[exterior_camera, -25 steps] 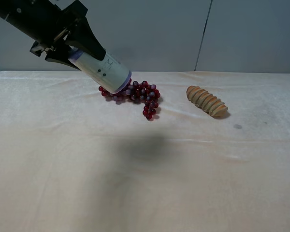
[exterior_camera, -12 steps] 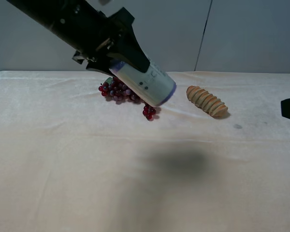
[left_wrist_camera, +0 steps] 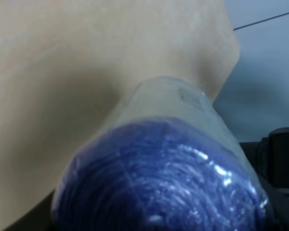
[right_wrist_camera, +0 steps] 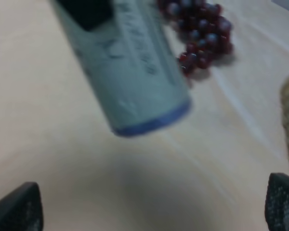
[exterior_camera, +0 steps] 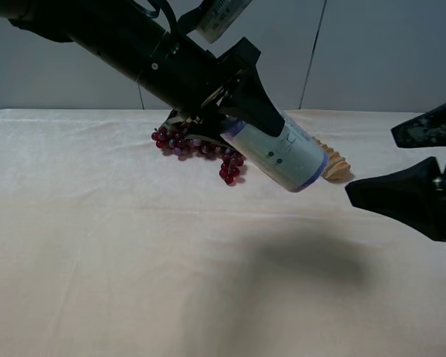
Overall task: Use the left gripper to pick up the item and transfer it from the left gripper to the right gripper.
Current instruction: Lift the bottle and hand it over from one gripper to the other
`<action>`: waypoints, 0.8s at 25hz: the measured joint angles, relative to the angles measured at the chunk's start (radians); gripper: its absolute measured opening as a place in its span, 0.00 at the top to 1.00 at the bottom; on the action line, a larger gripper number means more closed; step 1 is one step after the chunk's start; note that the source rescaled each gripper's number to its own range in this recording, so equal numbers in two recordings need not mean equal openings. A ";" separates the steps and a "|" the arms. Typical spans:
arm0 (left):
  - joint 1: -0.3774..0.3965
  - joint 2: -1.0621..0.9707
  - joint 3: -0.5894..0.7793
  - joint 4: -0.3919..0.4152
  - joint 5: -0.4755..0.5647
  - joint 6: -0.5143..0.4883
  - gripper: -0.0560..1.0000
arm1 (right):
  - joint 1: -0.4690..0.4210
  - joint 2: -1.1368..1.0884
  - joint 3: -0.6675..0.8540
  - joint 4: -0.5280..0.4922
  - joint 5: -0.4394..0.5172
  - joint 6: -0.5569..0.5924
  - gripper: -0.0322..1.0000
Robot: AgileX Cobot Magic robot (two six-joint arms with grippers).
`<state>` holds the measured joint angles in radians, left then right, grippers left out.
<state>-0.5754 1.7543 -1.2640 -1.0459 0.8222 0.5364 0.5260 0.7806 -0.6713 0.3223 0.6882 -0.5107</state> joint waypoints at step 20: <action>0.000 0.001 0.000 -0.031 0.002 0.012 0.94 | 0.133 0.390 -0.057 0.000 -0.310 -0.051 0.00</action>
<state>-0.5754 1.7549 -1.2640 -1.0767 0.8238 0.5488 0.6590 1.1711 -0.7285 0.3222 0.3783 -0.5614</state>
